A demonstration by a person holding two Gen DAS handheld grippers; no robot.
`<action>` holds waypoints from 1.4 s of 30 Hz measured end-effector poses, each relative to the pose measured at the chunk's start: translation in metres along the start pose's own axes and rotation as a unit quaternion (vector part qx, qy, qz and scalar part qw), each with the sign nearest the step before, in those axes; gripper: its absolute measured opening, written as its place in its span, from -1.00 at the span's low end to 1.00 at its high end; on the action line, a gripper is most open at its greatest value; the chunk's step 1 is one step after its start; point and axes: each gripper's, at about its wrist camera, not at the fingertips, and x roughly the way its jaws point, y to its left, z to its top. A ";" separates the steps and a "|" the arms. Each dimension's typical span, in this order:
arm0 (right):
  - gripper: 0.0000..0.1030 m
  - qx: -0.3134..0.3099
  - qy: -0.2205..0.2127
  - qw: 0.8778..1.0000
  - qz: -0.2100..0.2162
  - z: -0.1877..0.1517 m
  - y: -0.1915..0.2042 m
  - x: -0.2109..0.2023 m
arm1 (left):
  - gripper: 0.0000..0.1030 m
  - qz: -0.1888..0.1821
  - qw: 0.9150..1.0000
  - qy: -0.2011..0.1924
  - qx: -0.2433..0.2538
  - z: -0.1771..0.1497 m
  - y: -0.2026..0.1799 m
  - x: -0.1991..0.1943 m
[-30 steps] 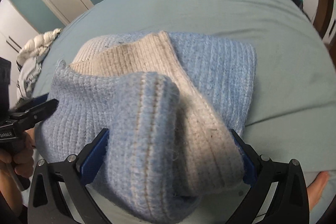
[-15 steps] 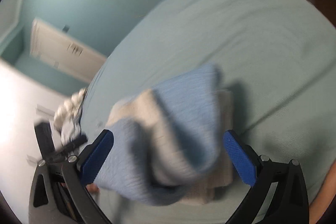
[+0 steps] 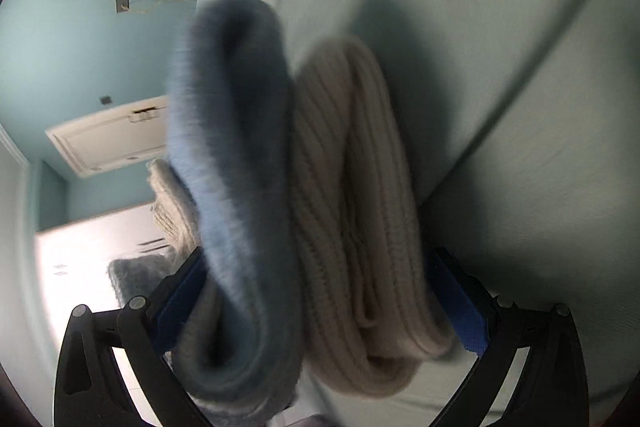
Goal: Fold small clothes
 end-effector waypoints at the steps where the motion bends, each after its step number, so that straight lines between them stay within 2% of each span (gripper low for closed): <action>1: 0.99 0.001 0.002 1.000 0.009 0.000 -0.003 0.000 | 1.00 -0.030 0.999 0.016 -0.008 -0.002 0.004 0.006; 3: 0.99 -0.011 0.014 1.000 0.007 0.001 -0.002 0.001 | 1.00 -0.075 0.996 0.057 -0.008 -0.005 0.003 0.024; 4: 0.99 -0.016 0.026 1.000 0.002 0.001 0.003 0.008 | 1.00 -0.077 0.994 0.072 0.002 -0.007 -0.002 0.031; 6: 0.99 -0.035 0.042 0.998 -0.021 0.000 0.012 0.014 | 1.00 -0.054 0.996 0.058 0.034 -0.010 -0.014 0.036; 9: 0.98 -0.071 0.028 0.996 -0.052 -0.004 0.025 0.016 | 1.00 -0.053 0.996 0.062 0.027 -0.007 -0.015 0.039; 13: 0.97 -0.137 0.009 0.988 -0.073 -0.019 0.053 0.003 | 1.00 -0.065 0.994 0.058 0.059 -0.010 -0.026 0.031; 16: 0.97 -0.179 0.004 0.982 -0.055 -0.026 0.092 0.000 | 1.00 -0.071 0.995 0.036 0.057 -0.003 -0.032 0.014; 19: 0.96 -0.224 0.007 0.973 -0.051 -0.025 0.136 0.011 | 1.00 -0.072 0.996 -0.016 0.052 0.010 -0.025 -0.025; 22: 0.92 -0.250 0.017 0.967 -0.048 -0.018 0.162 0.033 | 1.00 -0.052 0.996 -0.055 0.047 0.028 -0.017 -0.058; 25: 0.92 -0.248 0.029 0.967 -0.044 -0.010 0.157 0.051 | 1.00 -0.017 0.996 -0.078 0.039 0.047 -0.003 -0.082; 26: 0.92 -0.238 0.032 0.969 -0.051 -0.003 0.151 0.060 | 1.00 0.001 0.997 -0.079 0.027 0.055 0.007 -0.082; 27: 0.92 -0.228 0.031 0.971 -0.060 0.004 0.136 0.052 | 1.00 0.013 0.997 -0.074 0.015 0.060 0.014 -0.080; 29: 0.97 -0.182 0.016 0.978 -0.100 0.026 0.110 0.052 | 1.00 0.017 0.997 -0.067 -0.016 0.067 0.034 -0.075; 32: 0.98 -0.117 0.018 0.989 -0.088 0.043 0.087 0.043 | 1.00 0.007 0.998 -0.063 -0.014 0.068 0.030 -0.080; 34: 0.98 -0.120 0.010 0.987 -0.109 0.050 0.089 0.018 | 0.99 0.037 0.997 -0.068 0.002 0.067 0.019 -0.088; 35: 0.98 -0.125 -0.008 0.985 -0.122 0.056 0.098 0.006 | 0.99 0.063 0.995 -0.079 0.017 0.065 0.007 -0.094; 37: 0.98 -0.157 -0.077 0.971 -0.162 0.049 0.116 -0.023 | 1.00 0.107 0.987 -0.109 0.049 0.061 -0.018 -0.111; 38: 0.98 -0.187 -0.126 0.957 -0.182 0.042 0.129 -0.040 | 1.00 0.127 0.980 -0.136 0.065 0.058 -0.034 -0.124; 39: 0.98 -0.224 -0.181 0.934 -0.210 0.029 0.145 -0.058 | 1.00 0.146 0.973 -0.158 0.077 0.054 -0.046 -0.132; 40: 0.98 -0.251 -0.227 0.909 -0.242 0.014 0.157 -0.068 | 1.00 0.178 0.962 -0.186 0.093 0.050 -0.061 -0.141; 41: 0.98 -0.297 -0.282 0.878 -0.249 -0.008 0.175 -0.079 | 1.00 0.213 0.949 -0.206 0.105 0.047 -0.072 -0.144; 42: 0.98 -0.329 -0.301 0.863 -0.239 -0.022 0.185 -0.082 | 1.00 0.264 0.928 -0.230 0.123 0.041 -0.086 -0.145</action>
